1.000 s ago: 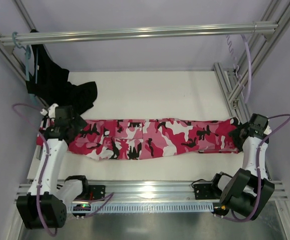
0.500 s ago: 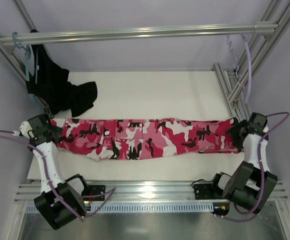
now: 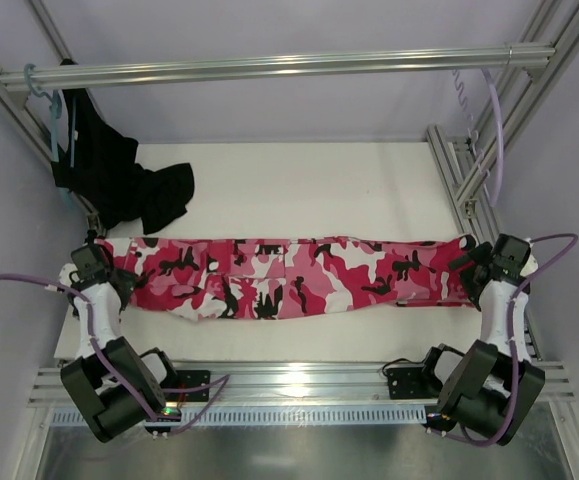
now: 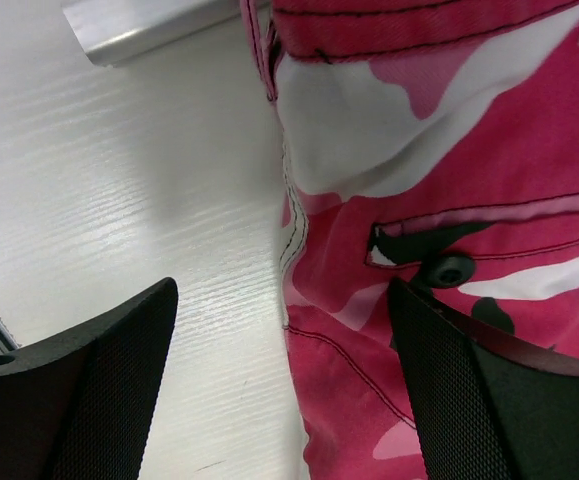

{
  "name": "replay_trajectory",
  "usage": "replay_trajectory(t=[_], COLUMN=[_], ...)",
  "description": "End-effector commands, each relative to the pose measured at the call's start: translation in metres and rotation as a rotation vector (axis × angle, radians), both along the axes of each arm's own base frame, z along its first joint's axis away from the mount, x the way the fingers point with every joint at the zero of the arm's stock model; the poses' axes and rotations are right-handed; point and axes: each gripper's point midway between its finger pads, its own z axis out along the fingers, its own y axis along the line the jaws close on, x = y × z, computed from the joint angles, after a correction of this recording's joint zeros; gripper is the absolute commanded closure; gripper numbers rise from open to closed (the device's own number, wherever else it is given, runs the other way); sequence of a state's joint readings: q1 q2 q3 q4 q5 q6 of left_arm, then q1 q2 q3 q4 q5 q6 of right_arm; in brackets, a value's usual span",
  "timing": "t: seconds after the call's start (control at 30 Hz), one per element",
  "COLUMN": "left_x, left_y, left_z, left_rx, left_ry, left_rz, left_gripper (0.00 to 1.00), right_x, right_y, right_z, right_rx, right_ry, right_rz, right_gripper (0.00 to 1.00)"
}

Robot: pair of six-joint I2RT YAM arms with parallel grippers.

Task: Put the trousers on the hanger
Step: Fold the trousers

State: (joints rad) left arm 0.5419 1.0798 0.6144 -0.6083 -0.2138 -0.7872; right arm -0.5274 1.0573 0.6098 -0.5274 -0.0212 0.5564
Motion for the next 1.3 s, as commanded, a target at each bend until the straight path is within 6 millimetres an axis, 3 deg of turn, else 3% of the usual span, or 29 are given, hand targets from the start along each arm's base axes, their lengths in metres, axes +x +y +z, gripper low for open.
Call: replay_trajectory(t=[0.0, 0.17, 0.3, 0.53, 0.67, 0.73, 0.77, 0.83, 0.87, 0.97, 1.0, 1.13, 1.27], left_x=[0.011, 0.018, 0.02, 0.026, 0.028, 0.03, 0.03, 0.033, 0.033, 0.03, 0.03, 0.024, 0.026], left_y=[0.003, 0.006, 0.005, 0.008, 0.009, 0.01, 0.01, 0.01, 0.01, 0.013, 0.013, 0.018, 0.012], left_z=[-0.003, 0.001, -0.004, -0.004, -0.004, -0.006, -0.006, -0.006, -0.007, -0.007, -0.006, 0.001, 0.008], left_rx=[-0.002, 0.005, -0.008, -0.012, -0.015, -0.018, -0.019, -0.028, -0.029, -0.025, -0.024, -0.009, -0.012], left_ry=[-0.049, -0.071, -0.072, -0.064, -0.055, -0.049, -0.046, -0.046, -0.041, -0.019, -0.016, 0.02, 0.032], left_rz=[0.012, 0.002, -0.001, -0.006, -0.011, -0.014, -0.015, -0.02, -0.022, -0.012, -0.01, 0.022, 0.013], left_gripper=[0.15, 0.16, 0.19, 0.29, 0.42, 0.48, 0.59, 0.72, 0.85, 1.0, 1.0, 1.0, 1.0], right_x=[-0.005, -0.01, -0.013, -0.015, -0.014, -0.012, -0.009, -0.009, -0.008, -0.008, -0.011, -0.01, -0.015], right_y=[-0.015, -0.019, -0.025, -0.034, -0.039, -0.039, -0.041, -0.042, -0.043, -0.049, -0.054, -0.06, -0.069], right_z=[0.005, -0.007, -0.032, -0.049, -0.053, -0.056, -0.055, -0.057, -0.058, -0.054, -0.051, -0.029, 0.014], right_rx=[-0.1, -0.117, -0.116, -0.099, -0.09, -0.077, -0.076, -0.071, -0.064, -0.089, -0.115, -0.165, -0.241], right_ry=[-0.035, -0.037, -0.004, 0.061, 0.081, 0.082, 0.079, 0.094, 0.108, 0.12, 0.13, 0.103, 0.06], right_rz=[-0.064, -0.111, -0.151, -0.219, -0.259, -0.252, -0.254, -0.258, -0.256, -0.254, -0.271, -0.26, -0.288], right_gripper=[0.15, 0.14, 0.14, 0.14, 0.16, 0.27, 0.48, 0.6, 0.66, 0.92, 0.96, 0.96, 0.96])
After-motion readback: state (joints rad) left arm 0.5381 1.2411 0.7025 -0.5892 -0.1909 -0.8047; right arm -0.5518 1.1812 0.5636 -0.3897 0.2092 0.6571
